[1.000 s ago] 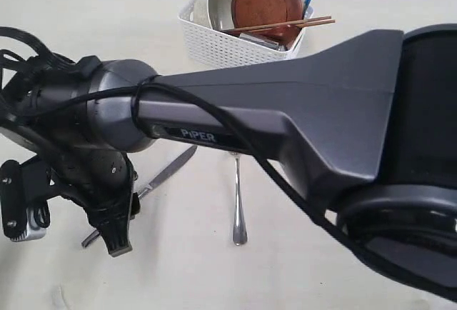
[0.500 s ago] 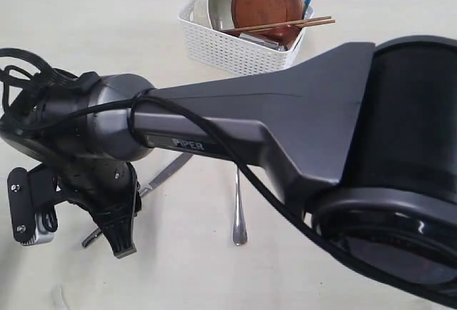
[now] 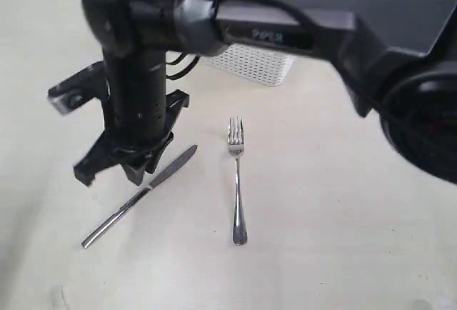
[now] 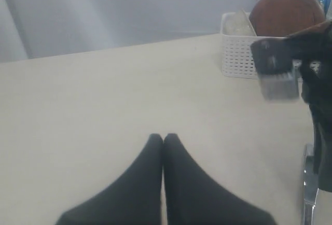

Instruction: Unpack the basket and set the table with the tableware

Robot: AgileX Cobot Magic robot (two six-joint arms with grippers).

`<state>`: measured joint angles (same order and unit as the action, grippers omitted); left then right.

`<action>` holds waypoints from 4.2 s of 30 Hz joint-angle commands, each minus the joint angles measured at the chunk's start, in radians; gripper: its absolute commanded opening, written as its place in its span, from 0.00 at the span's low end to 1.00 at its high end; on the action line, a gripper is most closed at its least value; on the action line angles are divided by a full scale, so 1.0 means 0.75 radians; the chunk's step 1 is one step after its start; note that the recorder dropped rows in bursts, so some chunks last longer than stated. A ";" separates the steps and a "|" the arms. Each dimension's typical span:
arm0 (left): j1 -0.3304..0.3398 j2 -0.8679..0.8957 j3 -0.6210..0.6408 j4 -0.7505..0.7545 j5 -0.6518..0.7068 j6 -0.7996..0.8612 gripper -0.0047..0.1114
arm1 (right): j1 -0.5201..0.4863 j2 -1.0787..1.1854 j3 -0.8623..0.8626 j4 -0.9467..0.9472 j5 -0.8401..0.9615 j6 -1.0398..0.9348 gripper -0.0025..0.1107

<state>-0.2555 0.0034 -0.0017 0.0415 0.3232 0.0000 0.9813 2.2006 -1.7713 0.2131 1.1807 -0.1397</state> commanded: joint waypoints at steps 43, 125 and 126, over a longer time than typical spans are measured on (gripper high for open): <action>-0.008 -0.005 0.002 0.004 0.001 0.000 0.04 | 0.124 -0.140 0.262 -0.177 -0.227 1.845 0.46; -0.008 -0.005 0.002 0.004 0.001 0.000 0.04 | -0.081 -0.072 0.519 0.025 -0.626 1.568 0.18; -0.008 -0.005 0.002 0.004 0.001 0.000 0.04 | -0.098 -0.072 0.519 0.019 -0.611 1.552 0.18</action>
<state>-0.2555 0.0034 -0.0017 0.0415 0.3232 0.0000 0.9369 2.1275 -1.3862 0.2687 0.6840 1.0631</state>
